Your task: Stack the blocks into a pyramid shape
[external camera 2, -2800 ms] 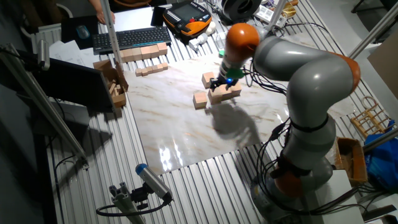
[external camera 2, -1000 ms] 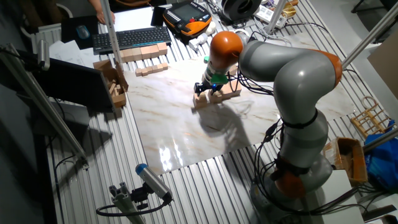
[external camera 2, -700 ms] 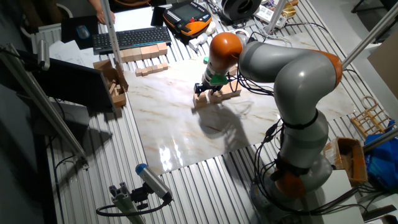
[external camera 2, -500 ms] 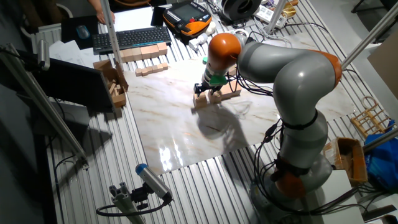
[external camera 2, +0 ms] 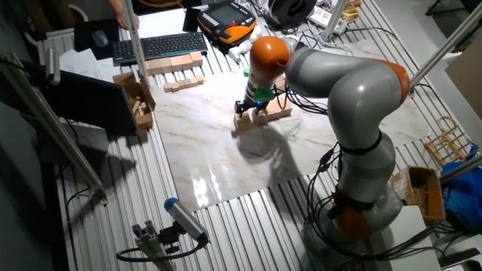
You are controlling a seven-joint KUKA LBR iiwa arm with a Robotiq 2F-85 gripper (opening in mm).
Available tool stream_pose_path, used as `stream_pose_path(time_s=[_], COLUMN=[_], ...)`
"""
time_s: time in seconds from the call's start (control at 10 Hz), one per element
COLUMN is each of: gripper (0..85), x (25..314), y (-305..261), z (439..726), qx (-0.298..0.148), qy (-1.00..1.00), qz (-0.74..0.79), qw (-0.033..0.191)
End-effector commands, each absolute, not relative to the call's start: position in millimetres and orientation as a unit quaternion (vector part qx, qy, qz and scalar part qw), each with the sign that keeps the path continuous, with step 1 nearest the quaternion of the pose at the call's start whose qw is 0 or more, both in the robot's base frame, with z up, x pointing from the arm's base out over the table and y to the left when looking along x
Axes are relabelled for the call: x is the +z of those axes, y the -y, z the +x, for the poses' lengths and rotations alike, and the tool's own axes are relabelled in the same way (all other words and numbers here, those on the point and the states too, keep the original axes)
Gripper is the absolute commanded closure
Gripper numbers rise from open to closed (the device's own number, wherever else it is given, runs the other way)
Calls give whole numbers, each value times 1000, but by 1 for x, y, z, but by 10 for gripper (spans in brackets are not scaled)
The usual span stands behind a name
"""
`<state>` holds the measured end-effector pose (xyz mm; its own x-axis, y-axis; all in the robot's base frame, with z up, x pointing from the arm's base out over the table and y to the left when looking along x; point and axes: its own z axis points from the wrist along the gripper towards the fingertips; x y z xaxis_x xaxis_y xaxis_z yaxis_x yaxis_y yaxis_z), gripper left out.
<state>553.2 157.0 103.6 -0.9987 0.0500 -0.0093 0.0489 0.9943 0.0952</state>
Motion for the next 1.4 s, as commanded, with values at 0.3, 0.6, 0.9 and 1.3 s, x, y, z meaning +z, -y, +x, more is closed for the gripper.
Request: stream_pose_path(time_s=[0.3,0.6,0.9,1.3], gripper=[170,170,170,170], x=[90,76,71,68], y=[-162,-167,-168,-169], z=[552,549,550,550], qx=[45,50,51,52], qy=[-998,-997,-997,-996], qz=[52,56,58,64], qw=[12,23,29,35])
